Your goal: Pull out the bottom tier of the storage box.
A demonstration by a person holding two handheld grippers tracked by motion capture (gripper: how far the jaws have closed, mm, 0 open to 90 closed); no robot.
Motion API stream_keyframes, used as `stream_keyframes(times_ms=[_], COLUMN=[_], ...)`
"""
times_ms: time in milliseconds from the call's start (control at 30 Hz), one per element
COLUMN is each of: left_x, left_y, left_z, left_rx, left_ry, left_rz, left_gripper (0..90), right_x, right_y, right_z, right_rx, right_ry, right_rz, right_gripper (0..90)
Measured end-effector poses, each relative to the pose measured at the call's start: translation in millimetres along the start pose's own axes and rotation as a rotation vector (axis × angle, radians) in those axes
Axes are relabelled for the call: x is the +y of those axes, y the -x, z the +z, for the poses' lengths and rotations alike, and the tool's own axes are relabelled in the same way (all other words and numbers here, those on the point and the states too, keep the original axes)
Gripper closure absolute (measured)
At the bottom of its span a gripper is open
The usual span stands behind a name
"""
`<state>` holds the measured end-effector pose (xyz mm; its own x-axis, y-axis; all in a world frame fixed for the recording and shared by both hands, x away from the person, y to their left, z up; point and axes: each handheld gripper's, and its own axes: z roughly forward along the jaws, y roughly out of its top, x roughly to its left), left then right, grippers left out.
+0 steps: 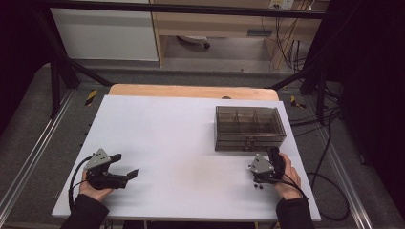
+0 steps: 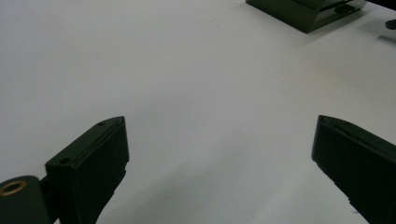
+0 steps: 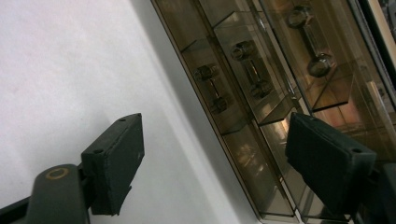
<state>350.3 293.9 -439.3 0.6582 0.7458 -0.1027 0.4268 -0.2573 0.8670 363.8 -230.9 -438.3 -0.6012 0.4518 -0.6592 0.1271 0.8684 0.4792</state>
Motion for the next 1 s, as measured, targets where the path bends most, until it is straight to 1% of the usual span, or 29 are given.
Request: stream_keyframes(times_ms=[33,100,133,233,267,333,367,433,467,500,567,667,733,767,833,1000], left_x=[0.1,0.0,0.0,0.0,0.0,0.0,0.0,0.0,0.0,0.0,-0.1,-0.1,-0.1,-0.1,-0.1,-0.1], left_y=[0.1,0.1,0.0,0.0,0.0,0.0,0.0,0.1,0.1,0.1,0.1,0.2,0.1,0.1,0.1,0.0], left_z=[-0.1,-0.1,-0.1,0.0,0.1,0.1,0.0,0.1,0.2,0.2,0.2,0.3,0.2,0.2,0.2,0.2], left_rx=[0.001,0.001,0.001,0.0,0.0,0.0,0.0,0.0,0.001,0.001,0.001,0.001,0.002,0.001,0.003,0.003], left_ry=[0.0,0.0,0.0,0.0,0.0,-0.001,-0.001,0.0,0.0,0.0,0.0,-0.001,-0.001,-0.001,-0.001,0.0], left_rz=[0.001,0.001,0.001,0.001,0.0,0.001,0.001,0.001,0.001,0.0,0.0,0.0,0.0,-0.001,0.0,-0.001], left_gripper=[4.1,4.2,4.2,4.2,4.2,4.2,4.2,4.2,4.2,4.2,4.2,4.2,4.2,4.2,4.2,4.2], right_x=[0.3,0.3,0.5,0.7,0.7,1.1,1.5,1.5,2.1,2.1,2.4,2.4,2.4,2.3,2.5,2.9], right_y=[-1.3,-1.6,-1.9,-4.4,-4.4,-5.9,-6.6,-7.4,-8.9,-8.9,-10.3,-11.6,-12.3,-12.8,-13.3,-15.7], right_z=[0.9,1.3,1.9,3.1,3.1,4.0,4.7,4.9,5.4,5.4,6.0,6.9,7.7,8.7,8.8,11.8], right_rx=[-0.01,-0.012,-0.018,-0.028,-0.028,-0.036,-0.041,-0.046,-0.055,-0.055,-0.061,-0.068,-0.073,-0.08,-0.079,-0.108], right_ry=[-0.005,-0.003,-0.004,-0.009,-0.009,-0.01,-0.009,-0.01,-0.011,-0.011,-0.013,-0.014,-0.015,-0.01,-0.012,-0.006], right_rz=[-0.025,-0.032,-0.048,-0.074,-0.074,-0.092,-0.111,-0.118,-0.137,-0.137,-0.155,-0.159,-0.177,-0.201,-0.202,-0.23], right_gripper=[21.9,22.3,23.0,26.0,26.0,27.8,29.4,30.2,32.1,32.1,34.5,35.9,37.1,38.4,38.9,41.6])
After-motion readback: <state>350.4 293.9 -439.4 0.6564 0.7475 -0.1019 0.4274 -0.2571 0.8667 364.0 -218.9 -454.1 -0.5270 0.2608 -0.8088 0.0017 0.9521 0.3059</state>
